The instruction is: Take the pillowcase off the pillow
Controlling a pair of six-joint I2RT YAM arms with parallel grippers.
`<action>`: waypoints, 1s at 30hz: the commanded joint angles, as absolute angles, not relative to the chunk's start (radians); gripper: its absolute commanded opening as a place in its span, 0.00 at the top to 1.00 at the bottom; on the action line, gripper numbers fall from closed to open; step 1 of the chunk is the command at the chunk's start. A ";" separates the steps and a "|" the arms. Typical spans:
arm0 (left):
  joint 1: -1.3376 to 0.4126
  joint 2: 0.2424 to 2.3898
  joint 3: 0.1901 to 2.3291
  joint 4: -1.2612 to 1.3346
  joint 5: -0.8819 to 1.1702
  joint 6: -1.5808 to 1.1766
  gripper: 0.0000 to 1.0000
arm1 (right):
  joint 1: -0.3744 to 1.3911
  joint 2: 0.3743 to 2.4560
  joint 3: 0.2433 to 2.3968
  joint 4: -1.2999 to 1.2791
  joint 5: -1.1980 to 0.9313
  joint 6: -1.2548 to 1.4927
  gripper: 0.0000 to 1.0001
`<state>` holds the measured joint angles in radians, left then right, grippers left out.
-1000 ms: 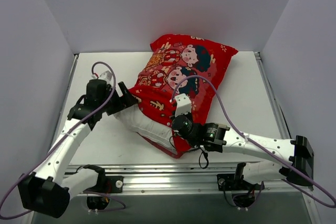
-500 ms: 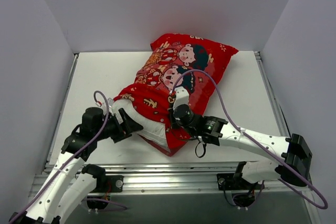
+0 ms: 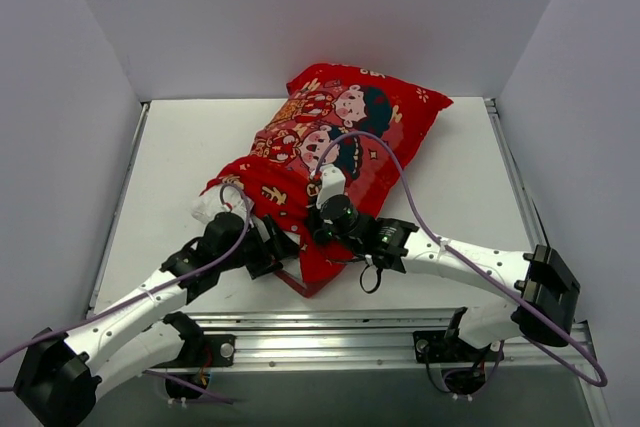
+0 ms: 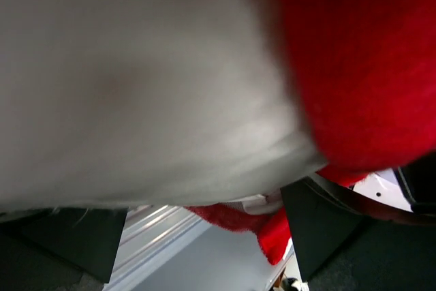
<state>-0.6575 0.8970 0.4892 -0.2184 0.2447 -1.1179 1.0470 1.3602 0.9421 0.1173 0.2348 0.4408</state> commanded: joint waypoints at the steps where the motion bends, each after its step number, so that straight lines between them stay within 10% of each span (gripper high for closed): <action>1: -0.686 0.910 0.483 -0.046 0.157 -1.161 0.06 | 1.031 1.382 0.971 0.193 0.212 0.440 1.00; 12: -0.817 0.897 0.379 0.110 -0.118 -1.304 0.04 | 1.029 1.385 0.950 0.244 0.173 0.472 1.00; 15: -0.833 0.890 0.377 0.118 -0.186 -1.304 0.21 | 1.029 1.376 0.934 0.253 0.166 0.486 1.00; 22: -0.836 0.859 0.396 0.079 -0.221 -1.289 0.97 | 1.026 1.344 0.905 0.229 0.242 0.485 1.00; 30: -0.833 0.640 0.592 -0.302 -0.316 -1.178 0.98 | 0.832 1.133 0.712 0.156 0.330 0.551 1.00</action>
<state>-0.8391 0.7353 0.4416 -0.1661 -0.1753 -1.2102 0.9443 1.2297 0.7895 0.2291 0.1761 0.5350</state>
